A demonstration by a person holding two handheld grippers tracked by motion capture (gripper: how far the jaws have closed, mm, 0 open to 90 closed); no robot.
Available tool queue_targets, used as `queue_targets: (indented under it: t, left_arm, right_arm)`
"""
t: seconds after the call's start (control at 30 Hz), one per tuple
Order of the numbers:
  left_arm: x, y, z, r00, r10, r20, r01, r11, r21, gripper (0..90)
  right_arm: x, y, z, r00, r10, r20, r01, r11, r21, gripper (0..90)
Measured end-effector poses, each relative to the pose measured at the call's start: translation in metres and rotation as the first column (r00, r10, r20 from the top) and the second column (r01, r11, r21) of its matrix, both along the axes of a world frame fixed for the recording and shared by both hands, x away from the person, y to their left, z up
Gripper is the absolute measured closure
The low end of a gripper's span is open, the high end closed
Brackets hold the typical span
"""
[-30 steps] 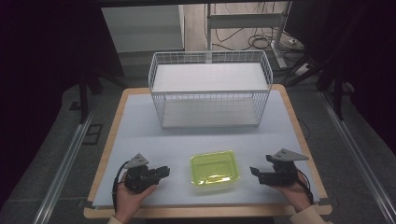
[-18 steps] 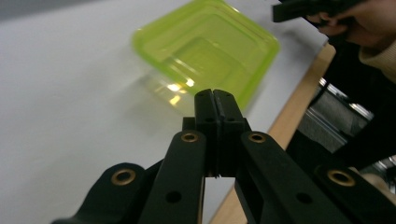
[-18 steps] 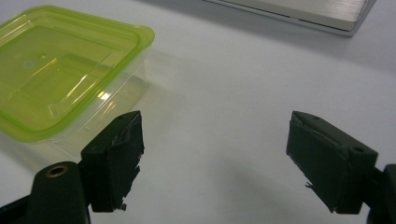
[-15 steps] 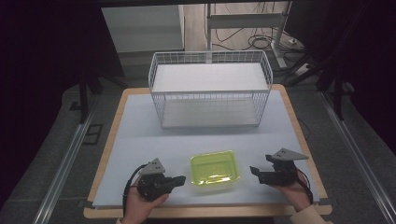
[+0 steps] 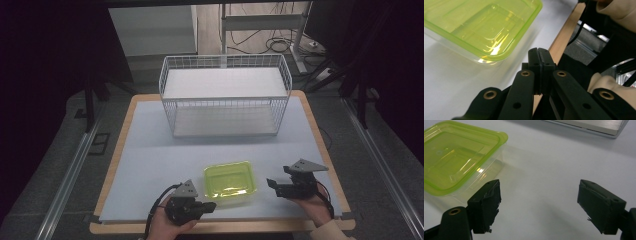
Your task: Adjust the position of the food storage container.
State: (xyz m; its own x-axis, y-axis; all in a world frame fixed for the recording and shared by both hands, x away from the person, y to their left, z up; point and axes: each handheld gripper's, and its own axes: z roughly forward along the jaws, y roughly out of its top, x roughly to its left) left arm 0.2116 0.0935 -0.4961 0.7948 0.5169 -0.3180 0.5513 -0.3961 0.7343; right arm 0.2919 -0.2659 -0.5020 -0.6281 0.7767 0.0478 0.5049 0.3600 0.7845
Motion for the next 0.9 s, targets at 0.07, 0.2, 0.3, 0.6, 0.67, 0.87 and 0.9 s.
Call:
queue_targets:
  t: [0.07, 0.2, 0.3, 0.6, 0.67, 0.87, 0.9]
  left_arm:
    - [0.002, -0.006, -0.004, 1.0000, -0.004, 0.004, 0.004, 0.9995, 0.030, 90.0]
    - [0.004, -0.019, -0.009, 0.9998, -0.008, 0.016, 0.007, 0.9975, 0.070, 90.0]
    - [0.006, -0.022, -0.013, 0.9999, -0.006, 0.008, 0.006, 0.9965, 0.083, 90.0]
    - [0.012, -0.021, -0.018, 0.9997, 0.016, 0.019, -0.018, 0.9938, 0.109, 90.0]
    - [0.013, -0.019, -0.018, 0.9994, 0.034, 0.013, -0.035, 0.9948, 0.095, 90.0]
    - [0.017, -0.016, -0.019, 0.9991, 0.040, 0.014, -0.041, 0.9935, 0.107, 90.0]
    - [0.018, -0.015, -0.019, 0.9989, 0.046, 0.011, -0.047, 0.9935, 0.103, 90.0]
  right_arm:
    - [0.000, 0.001, 0.000, 1.0000, 0.002, 0.000, -0.002, 1.0000, 0.000, 18.9]
    - [-0.001, 0.002, -0.001, 1.0000, 0.005, -0.001, -0.005, 1.0000, -0.003, 18.9]
    - [0.000, 0.002, -0.001, 1.0000, 0.009, 0.000, -0.009, 1.0000, -0.003, 18.9]
    - [0.000, 0.001, -0.001, 1.0000, 0.007, -0.005, -0.007, 1.0000, -0.004, 18.9]
    - [0.000, 0.001, -0.001, 1.0000, 0.007, -0.004, -0.007, 1.0000, -0.004, 18.9]
    - [0.000, 0.001, -0.002, 1.0000, 0.007, -0.005, -0.007, 1.0000, -0.005, 18.9]
    - [0.000, 0.001, -0.002, 1.0000, 0.007, -0.005, -0.007, 1.0000, -0.005, 18.9]
